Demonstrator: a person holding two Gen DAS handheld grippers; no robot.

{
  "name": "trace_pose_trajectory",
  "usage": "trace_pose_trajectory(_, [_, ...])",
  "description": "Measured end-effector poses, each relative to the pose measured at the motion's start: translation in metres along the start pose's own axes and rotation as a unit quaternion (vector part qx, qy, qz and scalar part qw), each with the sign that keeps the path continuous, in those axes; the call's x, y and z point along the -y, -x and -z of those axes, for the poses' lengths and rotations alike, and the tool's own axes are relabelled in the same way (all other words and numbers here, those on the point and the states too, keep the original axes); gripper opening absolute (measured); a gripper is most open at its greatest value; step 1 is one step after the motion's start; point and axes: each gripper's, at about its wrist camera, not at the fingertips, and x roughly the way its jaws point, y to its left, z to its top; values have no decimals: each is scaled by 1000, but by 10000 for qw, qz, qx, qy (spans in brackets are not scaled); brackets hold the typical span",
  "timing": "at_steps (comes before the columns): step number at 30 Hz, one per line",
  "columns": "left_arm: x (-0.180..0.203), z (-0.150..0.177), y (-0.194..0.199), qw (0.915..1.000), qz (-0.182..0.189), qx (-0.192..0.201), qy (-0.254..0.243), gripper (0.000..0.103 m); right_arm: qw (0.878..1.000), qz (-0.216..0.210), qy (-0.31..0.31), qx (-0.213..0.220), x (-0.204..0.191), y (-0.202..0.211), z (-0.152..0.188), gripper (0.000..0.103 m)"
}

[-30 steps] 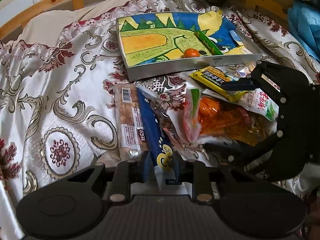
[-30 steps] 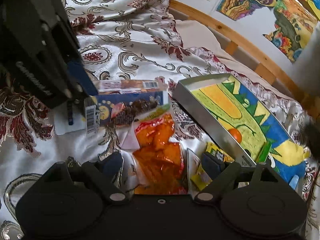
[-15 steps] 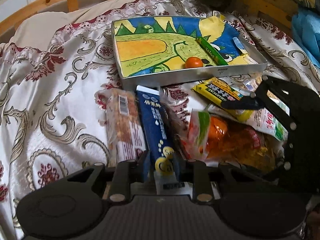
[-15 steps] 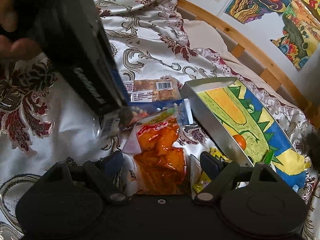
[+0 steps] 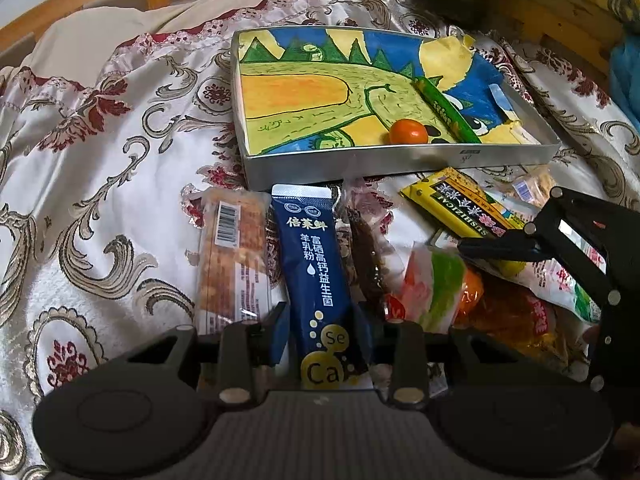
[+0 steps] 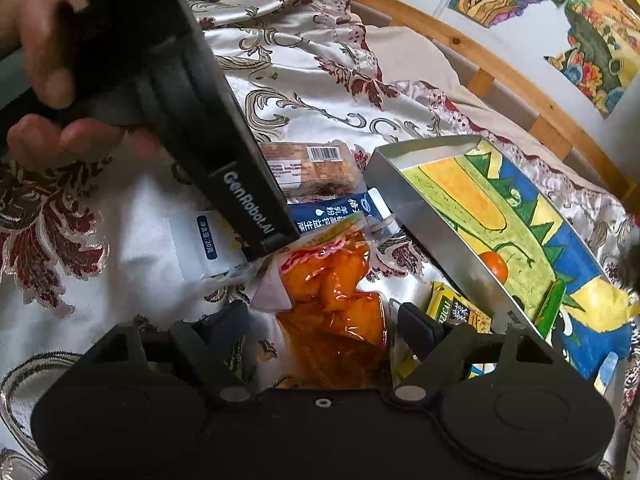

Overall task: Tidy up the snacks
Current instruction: 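Grasp the blue Ca milk stick with the left tool while the right tool grasps the orange snack bag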

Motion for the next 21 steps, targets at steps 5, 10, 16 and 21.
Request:
trace_pose_trajectory(5, [5,2,2,10000,-71,6,-64,29,9999,125,92,-51,-2,1,1,65])
trace_pose_trajectory(10, [15,4,9,9995,-320,-55,-61,20,9997,174,170,-49,-4,4,0,55])
trace_pose_trajectory(16, [22,11,25,9990,-399,-129,142,17,9992,323,215,17,-7,14,-2,49])
trace_pose_trajectory(21, [29,20,47,9987,-366,-79,333,16,9995,272,91,111,-7,32,-2,49])
